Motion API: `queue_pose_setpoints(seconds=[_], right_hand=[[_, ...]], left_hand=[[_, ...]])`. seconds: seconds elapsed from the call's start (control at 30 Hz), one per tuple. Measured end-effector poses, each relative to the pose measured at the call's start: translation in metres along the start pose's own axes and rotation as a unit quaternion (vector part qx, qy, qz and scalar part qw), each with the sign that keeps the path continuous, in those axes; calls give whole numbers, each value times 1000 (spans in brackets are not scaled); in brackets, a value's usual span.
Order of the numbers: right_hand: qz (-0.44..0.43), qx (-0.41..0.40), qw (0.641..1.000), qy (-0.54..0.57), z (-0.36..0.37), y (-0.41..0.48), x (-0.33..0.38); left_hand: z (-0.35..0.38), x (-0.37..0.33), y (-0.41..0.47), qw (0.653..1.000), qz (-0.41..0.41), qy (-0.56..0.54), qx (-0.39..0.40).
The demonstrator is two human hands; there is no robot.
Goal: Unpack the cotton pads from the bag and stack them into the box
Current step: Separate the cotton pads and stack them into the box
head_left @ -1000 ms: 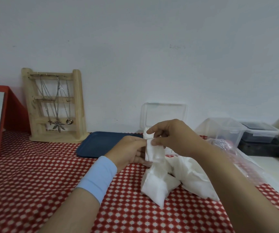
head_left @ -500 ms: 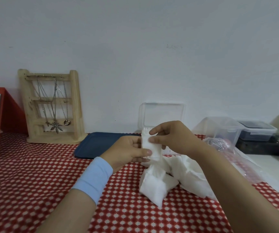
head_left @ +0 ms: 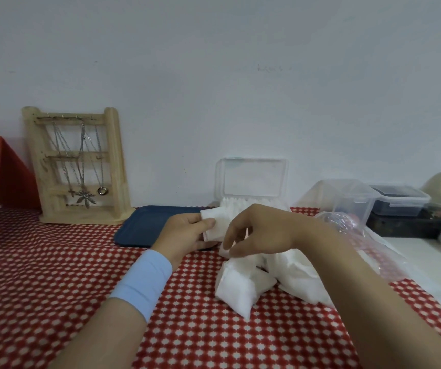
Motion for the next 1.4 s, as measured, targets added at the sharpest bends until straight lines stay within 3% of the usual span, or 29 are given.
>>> queue_pose_setpoints(seconds=[0.1, 0.2, 0.4, 0.57, 0.8, 1.07, 1.17, 1.27, 1.33, 1.4], right_hand=[[13, 73, 996, -56, 24, -1, 10], [25, 92, 991, -89, 37, 2, 13], [-9, 10, 1000, 1, 12, -1, 22], [-16, -115, 971, 211, -22, -5, 9], [-14, -133, 955, 264, -8, 3, 13], [5, -191, 962, 197, -1, 11, 16], [20, -214, 964, 158, -3, 11, 14], [2, -233, 971, 49, -14, 7, 18], [-22, -172, 985, -7, -13, 4, 21], [-27, -62, 997, -48, 1, 2, 20]], left_hand=[[-7, -3, -8, 999, 13, 21, -34], [-14, -3, -22, 998, 24, 30, -56], [-28, 11, -48, 995, 30, 38, -84], [-24, 20, -55, 996, 6, -56, -68], [-17, 17, -59, 993, -12, -112, -31], [-7, 12, -63, 987, -43, -156, 24], [-11, 11, -62, 996, -17, -89, 25], [-22, 18, -58, 998, -18, -53, -13], [-31, 21, -55, 998, -20, -48, -47], [-37, 22, -53, 996, -17, -51, -68]])
Point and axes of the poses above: each hand's wrist, its own y-axis towards the middle knuckle, its own z-axis out of the palm, x = y × z, the point moved 9 cm from there along y, towards the middle knuckle
